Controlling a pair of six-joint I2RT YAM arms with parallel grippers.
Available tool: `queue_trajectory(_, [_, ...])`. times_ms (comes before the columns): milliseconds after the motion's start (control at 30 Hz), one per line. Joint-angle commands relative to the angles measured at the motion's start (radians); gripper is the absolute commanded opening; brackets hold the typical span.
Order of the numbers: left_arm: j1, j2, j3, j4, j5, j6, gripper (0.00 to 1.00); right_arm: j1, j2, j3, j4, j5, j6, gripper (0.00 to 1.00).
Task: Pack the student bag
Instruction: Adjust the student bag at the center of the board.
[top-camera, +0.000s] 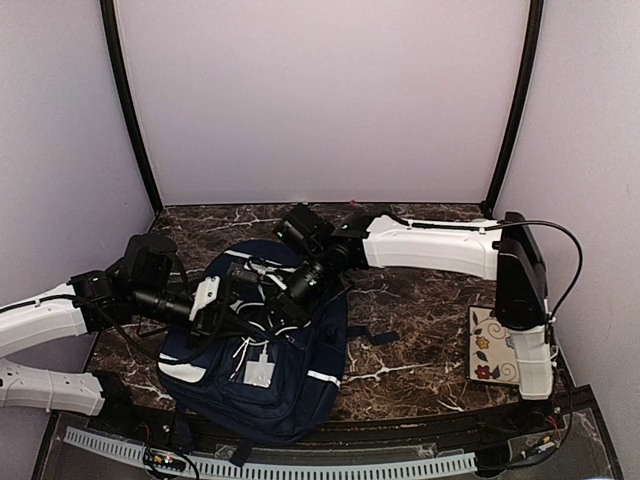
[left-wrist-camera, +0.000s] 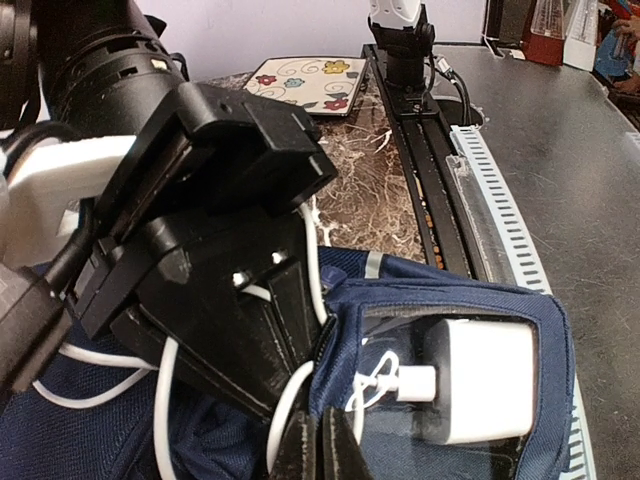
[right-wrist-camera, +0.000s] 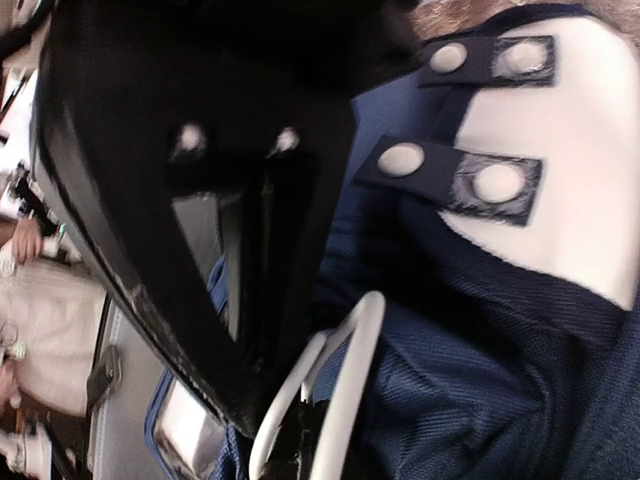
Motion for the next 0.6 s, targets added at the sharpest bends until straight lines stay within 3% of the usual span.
queue_trajectory(0, [0.033, -0.057, 0.048, 0.141, -0.068, -0.029, 0.0, 0.048, 0.101, 0.068, -0.399, -0.199, -0.262, 0.0])
queue_trajectory(100, [0.033, -0.058, 0.049, 0.142, -0.11, -0.037, 0.0, 0.052, 0.152, 0.134, -0.46, -0.203, -0.323, 0.0])
queue_trajectory(233, [0.033, 0.02, 0.056, 0.203, -0.193, -0.161, 0.03, 0.033, 0.235, 0.209, -0.22, -0.18, -0.149, 0.0])
queue_trajectory(333, [0.033, 0.037, 0.107, 0.109, -0.261, -0.304, 0.42, -0.025, 0.242, 0.107, 0.017, -0.09, 0.092, 0.0])
queue_trajectory(400, [0.032, -0.009, 0.115, 0.015, -0.322, -0.394, 0.52, -0.068, 0.214, 0.008, 0.143, -0.032, 0.197, 0.0])
queue_trajectory(500, [0.016, -0.089, 0.139, -0.183, -0.407, -0.548, 0.49, -0.096, 0.18, -0.072, 0.214, 0.033, 0.235, 0.0])
queue_trajectory(567, [-0.03, -0.108, 0.185, -0.318, -0.456, -0.702, 0.35, -0.099, 0.189, -0.073, 0.196, 0.042, 0.218, 0.0])
